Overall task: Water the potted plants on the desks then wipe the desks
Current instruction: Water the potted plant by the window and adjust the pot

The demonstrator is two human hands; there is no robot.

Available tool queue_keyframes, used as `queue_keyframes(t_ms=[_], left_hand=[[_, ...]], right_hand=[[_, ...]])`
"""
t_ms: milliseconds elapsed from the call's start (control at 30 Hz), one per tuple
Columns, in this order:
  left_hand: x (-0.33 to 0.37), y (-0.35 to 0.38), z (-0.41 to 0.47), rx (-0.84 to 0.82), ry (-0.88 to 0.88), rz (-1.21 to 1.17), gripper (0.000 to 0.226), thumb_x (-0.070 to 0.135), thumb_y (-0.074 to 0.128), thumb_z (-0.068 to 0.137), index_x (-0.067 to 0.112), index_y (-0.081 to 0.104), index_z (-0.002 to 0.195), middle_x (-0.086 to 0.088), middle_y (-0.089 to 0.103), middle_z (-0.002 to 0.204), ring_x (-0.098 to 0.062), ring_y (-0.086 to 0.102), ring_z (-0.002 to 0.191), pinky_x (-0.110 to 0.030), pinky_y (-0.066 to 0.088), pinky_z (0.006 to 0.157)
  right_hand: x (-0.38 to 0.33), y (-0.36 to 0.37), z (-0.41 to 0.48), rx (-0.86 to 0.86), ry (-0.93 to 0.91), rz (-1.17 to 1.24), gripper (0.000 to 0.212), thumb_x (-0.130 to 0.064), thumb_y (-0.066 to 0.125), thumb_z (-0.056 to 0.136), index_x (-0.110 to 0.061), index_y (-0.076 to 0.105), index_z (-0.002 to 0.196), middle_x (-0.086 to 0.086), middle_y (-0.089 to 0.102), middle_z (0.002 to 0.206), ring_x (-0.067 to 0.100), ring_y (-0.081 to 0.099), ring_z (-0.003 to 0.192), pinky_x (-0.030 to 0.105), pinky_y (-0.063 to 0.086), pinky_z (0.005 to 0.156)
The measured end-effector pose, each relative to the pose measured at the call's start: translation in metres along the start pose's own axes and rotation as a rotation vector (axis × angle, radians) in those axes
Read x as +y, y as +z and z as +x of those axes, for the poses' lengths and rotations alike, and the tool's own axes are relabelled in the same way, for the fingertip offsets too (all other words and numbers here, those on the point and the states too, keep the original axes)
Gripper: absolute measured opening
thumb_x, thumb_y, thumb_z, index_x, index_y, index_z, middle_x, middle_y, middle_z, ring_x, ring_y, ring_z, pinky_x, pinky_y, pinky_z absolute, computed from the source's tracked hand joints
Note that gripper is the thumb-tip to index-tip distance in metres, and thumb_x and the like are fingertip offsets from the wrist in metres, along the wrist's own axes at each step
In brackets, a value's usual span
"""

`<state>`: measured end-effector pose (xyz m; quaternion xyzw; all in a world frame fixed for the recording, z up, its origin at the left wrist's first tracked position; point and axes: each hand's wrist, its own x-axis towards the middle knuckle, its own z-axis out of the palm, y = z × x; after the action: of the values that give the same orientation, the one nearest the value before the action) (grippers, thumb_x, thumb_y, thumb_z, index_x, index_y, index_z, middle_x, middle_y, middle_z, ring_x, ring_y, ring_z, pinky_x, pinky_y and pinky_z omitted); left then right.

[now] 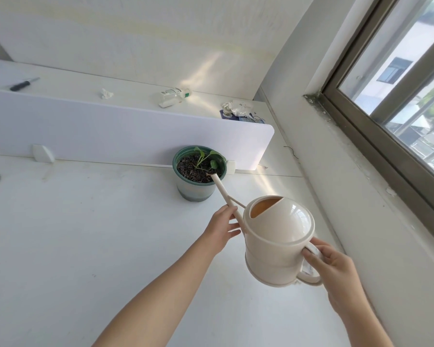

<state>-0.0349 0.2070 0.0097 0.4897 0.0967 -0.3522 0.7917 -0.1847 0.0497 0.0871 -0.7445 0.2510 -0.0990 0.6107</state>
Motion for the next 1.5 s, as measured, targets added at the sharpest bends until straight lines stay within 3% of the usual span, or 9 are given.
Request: queue_keyframes(t_ms=[200,333,433,600,767,1000,1100,1333,1500], left_hand=[[-0.004,-0.014,-0.015,0.040,0.074,-0.017,0.019,0.024,0.047,0.093,0.016,0.056,0.107,-0.009,0.050,0.101,-0.022,0.059,0.083,-0.029,0.050,0.070],[-0.012,-0.027,-0.028,0.086,0.149,-0.021,0.026,0.025,0.047,0.092,0.016,0.057,0.115,-0.006,0.057,0.103,-0.024,0.060,0.092,-0.031,0.050,0.077],[-0.019,-0.039,-0.042,0.121,0.194,-0.026,0.030,0.023,0.047,0.092,0.015,0.056,0.119,-0.006,0.058,0.103,-0.024,0.060,0.092,-0.033,0.048,0.082],[-0.021,-0.060,-0.066,0.243,0.270,-0.057,0.031,0.019,0.048,0.092,0.021,0.057,0.121,-0.005,0.064,0.109,-0.027,0.061,0.099,-0.041,0.046,0.095],[-0.021,-0.081,-0.096,0.368,0.363,-0.068,0.024,0.014,0.047,0.092,0.028,0.060,0.106,-0.001,0.064,0.101,-0.025,0.061,0.096,-0.040,0.044,0.095],[-0.029,-0.118,-0.127,0.533,0.441,-0.116,0.034,0.013,0.044,0.093,0.019,0.054,0.125,-0.001,0.061,0.098,-0.025,0.058,0.096,-0.033,0.046,0.081],[-0.032,-0.133,-0.137,0.571,0.455,-0.139,0.037,0.013,0.044,0.093,0.014,0.050,0.130,0.000,0.060,0.099,-0.025,0.057,0.095,-0.032,0.046,0.079],[-0.034,-0.150,-0.148,0.639,0.472,-0.175,0.040,0.012,0.042,0.093,0.011,0.047,0.133,-0.002,0.057,0.102,-0.025,0.056,0.095,-0.032,0.045,0.079],[-0.037,-0.150,-0.150,0.666,0.477,-0.204,0.039,0.011,0.042,0.093,0.014,0.048,0.132,0.002,0.059,0.096,-0.023,0.056,0.089,-0.031,0.044,0.076]], right_hand=[[0.006,0.005,-0.007,-0.072,-0.034,0.008,0.015,0.004,0.058,0.082,-0.007,0.068,0.077,-0.002,0.062,0.116,0.017,0.057,0.102,0.025,0.046,0.074],[0.025,0.008,-0.013,-0.123,-0.023,-0.022,0.010,0.004,0.059,0.081,0.001,0.068,0.076,-0.015,0.063,0.112,-0.004,0.062,0.086,0.015,0.048,0.074],[0.039,0.014,-0.017,-0.168,-0.002,-0.022,0.010,0.003,0.059,0.082,0.003,0.067,0.075,-0.015,0.063,0.112,0.007,0.061,0.096,0.017,0.045,0.076],[0.048,0.034,-0.024,-0.277,0.023,-0.025,0.020,0.004,0.059,0.082,-0.007,0.069,0.068,-0.015,0.063,0.107,-0.010,0.060,0.081,0.008,0.042,0.070],[0.055,0.058,-0.026,-0.403,0.034,-0.106,0.020,0.004,0.056,0.083,-0.010,0.067,0.073,-0.012,0.061,0.111,-0.011,0.061,0.072,0.006,0.045,0.066],[0.059,0.097,-0.026,-0.552,-0.021,-0.270,0.022,-0.003,0.057,0.084,-0.021,0.063,0.074,-0.010,0.058,0.106,0.010,0.059,0.092,0.010,0.045,0.072],[0.058,0.113,-0.029,-0.604,-0.056,-0.334,0.028,-0.005,0.055,0.085,-0.031,0.058,0.074,-0.013,0.058,0.094,0.006,0.054,0.086,0.007,0.040,0.068],[0.063,0.136,-0.031,-0.649,-0.066,-0.357,0.021,-0.006,0.055,0.085,-0.011,0.067,0.102,-0.007,0.060,0.093,0.008,0.054,0.083,0.008,0.039,0.065],[0.062,0.139,-0.031,-0.631,-0.075,-0.341,0.023,-0.004,0.056,0.083,-0.011,0.068,0.102,-0.013,0.061,0.081,0.004,0.055,0.075,0.005,0.040,0.062]])
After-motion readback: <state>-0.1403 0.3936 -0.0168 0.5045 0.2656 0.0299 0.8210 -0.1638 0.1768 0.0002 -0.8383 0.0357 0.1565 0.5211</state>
